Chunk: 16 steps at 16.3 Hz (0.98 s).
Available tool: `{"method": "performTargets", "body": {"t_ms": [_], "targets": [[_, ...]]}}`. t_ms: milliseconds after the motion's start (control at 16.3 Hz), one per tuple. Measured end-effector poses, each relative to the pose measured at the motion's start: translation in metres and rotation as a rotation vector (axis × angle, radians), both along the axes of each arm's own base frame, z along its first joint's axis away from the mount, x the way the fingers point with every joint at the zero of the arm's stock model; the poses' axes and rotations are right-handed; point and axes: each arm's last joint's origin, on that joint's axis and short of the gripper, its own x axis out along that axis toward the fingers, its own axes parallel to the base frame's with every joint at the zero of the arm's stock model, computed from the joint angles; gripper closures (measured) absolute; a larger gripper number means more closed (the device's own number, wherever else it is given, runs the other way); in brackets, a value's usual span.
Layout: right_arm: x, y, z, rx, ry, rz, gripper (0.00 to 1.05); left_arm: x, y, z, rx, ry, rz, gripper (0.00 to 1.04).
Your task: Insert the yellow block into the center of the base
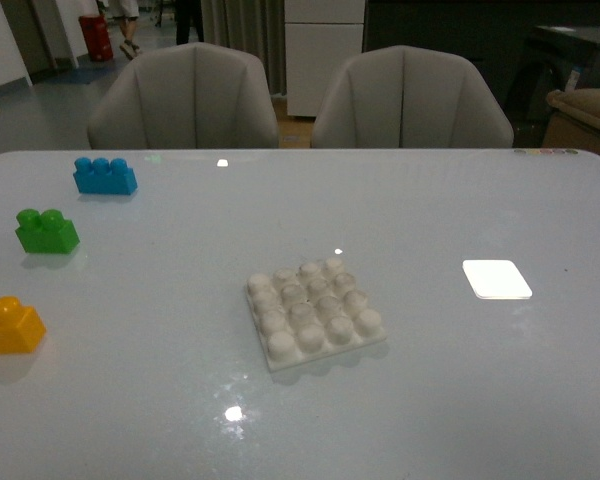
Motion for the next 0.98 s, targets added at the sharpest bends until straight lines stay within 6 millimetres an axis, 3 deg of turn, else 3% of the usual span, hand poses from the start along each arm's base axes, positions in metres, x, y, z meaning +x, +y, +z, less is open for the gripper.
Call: {"method": "performTargets", "body": {"t_ms": [184,367,857,980], "targets": [[-0.02,-0.001,-0.011,-0.073,-0.02,-0.019,0.65,0.0,0.0,0.0,0.0,0.0,0.0,0.07],[-0.024,-0.001,-0.028,-0.091,-0.015,-0.019,1.0,0.0,0.0,0.0,0.0,0.0,0.001,0.07],[-0.04,-0.001,-0.057,-0.095,0.004,-0.017,1.03,0.0,0.0,0.0,0.0,0.0,0.001,0.07],[-0.041,-0.001,-0.054,-0.095,-0.029,-0.019,1.03,0.0,0.0,0.0,0.0,-0.001,0.0,0.07]]}}
